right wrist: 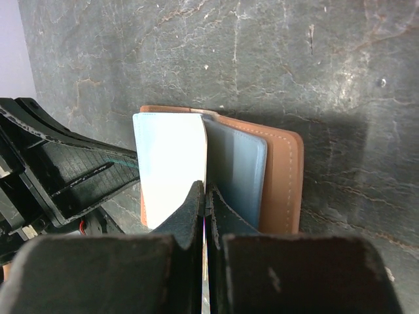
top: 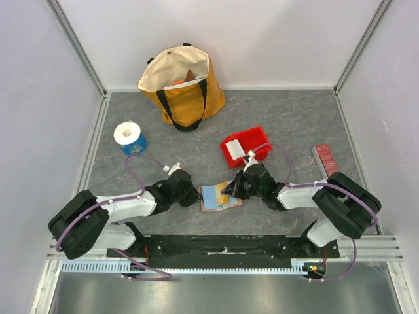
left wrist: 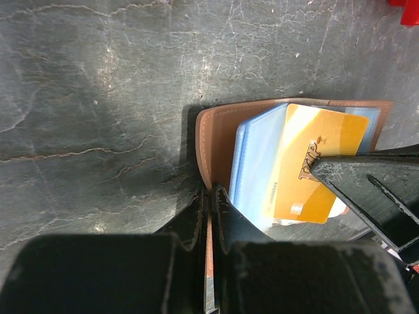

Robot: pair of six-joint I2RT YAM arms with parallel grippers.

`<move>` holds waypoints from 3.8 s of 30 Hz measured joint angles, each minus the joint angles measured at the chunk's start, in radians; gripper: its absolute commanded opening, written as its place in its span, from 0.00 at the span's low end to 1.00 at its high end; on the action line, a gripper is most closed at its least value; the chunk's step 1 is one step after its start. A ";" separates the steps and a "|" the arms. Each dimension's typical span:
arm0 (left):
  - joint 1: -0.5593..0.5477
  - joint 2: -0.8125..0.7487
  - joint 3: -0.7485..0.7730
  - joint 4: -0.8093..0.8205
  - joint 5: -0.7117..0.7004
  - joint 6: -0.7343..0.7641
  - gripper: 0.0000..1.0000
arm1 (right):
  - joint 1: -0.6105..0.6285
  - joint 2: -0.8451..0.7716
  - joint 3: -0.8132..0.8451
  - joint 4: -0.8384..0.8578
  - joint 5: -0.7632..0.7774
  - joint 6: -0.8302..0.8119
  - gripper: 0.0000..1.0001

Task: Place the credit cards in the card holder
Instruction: Insert the credit card into the card holder.

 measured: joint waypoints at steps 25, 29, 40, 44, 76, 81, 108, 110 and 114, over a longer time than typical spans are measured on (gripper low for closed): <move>0.000 0.023 0.013 0.020 -0.008 -0.004 0.02 | -0.006 0.057 0.012 0.028 -0.104 0.011 0.27; 0.000 0.017 0.013 0.013 -0.010 -0.001 0.02 | -0.007 -0.001 0.014 -0.077 -0.061 -0.018 0.48; -0.001 -0.005 0.013 -0.022 -0.026 0.018 0.02 | -0.007 -0.095 0.042 -0.254 0.019 -0.092 0.44; -0.001 -0.004 0.014 -0.022 -0.026 0.026 0.02 | -0.008 -0.056 0.056 -0.228 -0.006 -0.090 0.39; -0.001 -0.007 0.005 -0.005 -0.023 0.040 0.02 | -0.013 -0.055 0.076 -0.261 -0.007 -0.066 0.19; -0.001 -0.007 0.004 -0.005 -0.023 0.040 0.02 | -0.018 -0.081 0.068 -0.274 -0.008 -0.075 0.00; 0.000 -0.009 -0.007 0.017 -0.016 0.040 0.02 | -0.043 0.081 0.025 0.043 -0.094 0.044 0.00; 0.000 -0.009 -0.008 0.017 -0.016 0.040 0.02 | -0.042 0.090 0.024 0.060 -0.100 0.053 0.00; 0.000 -0.009 -0.008 0.018 -0.016 0.040 0.02 | -0.042 0.104 0.010 0.102 -0.109 0.073 0.00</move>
